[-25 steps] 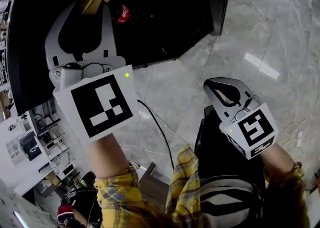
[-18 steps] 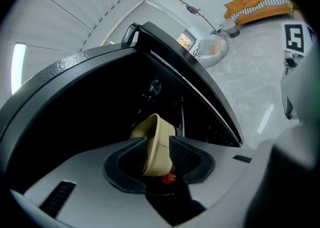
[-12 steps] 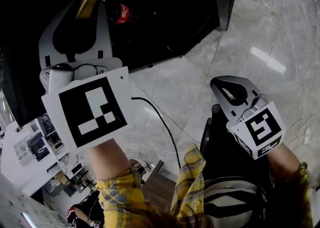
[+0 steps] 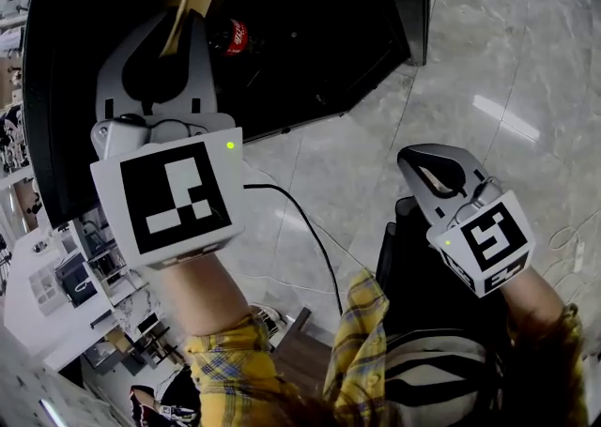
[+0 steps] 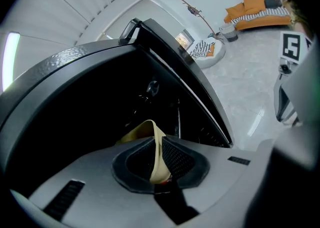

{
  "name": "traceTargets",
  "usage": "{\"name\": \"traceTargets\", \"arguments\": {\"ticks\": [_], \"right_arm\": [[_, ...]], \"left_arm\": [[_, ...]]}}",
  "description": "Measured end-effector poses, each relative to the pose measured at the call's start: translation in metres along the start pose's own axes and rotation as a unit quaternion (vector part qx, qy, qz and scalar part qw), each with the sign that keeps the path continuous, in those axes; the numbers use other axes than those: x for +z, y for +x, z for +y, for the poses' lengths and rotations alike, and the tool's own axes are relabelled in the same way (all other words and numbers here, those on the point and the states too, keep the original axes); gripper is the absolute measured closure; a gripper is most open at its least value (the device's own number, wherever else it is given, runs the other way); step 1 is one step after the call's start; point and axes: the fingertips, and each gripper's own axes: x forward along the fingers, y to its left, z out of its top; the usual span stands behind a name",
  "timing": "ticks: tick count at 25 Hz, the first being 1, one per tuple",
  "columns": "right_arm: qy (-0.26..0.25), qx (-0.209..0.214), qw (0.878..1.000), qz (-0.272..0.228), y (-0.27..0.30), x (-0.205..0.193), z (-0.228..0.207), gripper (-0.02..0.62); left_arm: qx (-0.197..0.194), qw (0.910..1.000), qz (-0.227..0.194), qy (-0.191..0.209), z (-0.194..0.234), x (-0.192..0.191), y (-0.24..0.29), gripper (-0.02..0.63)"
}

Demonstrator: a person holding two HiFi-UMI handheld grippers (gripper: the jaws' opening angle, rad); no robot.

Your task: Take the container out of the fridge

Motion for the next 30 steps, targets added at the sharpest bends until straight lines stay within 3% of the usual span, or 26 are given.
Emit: {"name": "traceTargets", "arguments": {"ticks": [13, 26, 30], "right_arm": [[-0.026, -0.018, 1.000, -0.004, -0.032, 0.010, 0.006, 0.566], [-0.026, -0.027, 0.999, -0.008, -0.076, 0.005, 0.020, 0.566], [-0.043, -0.022, 0.999, -0.007, -0.089, 0.008, 0.025, 0.566]], "left_arm": [[-0.035, 0.9987, -0.009, -0.036, -0.018, -0.008, -0.023, 0.572], [-0.094, 0.9929, -0.033, -0.065, -0.073, 0.015, -0.079, 0.574], [-0.094, 0.9918, -0.027, -0.082, -0.084, 0.017, -0.099, 0.573]]}}
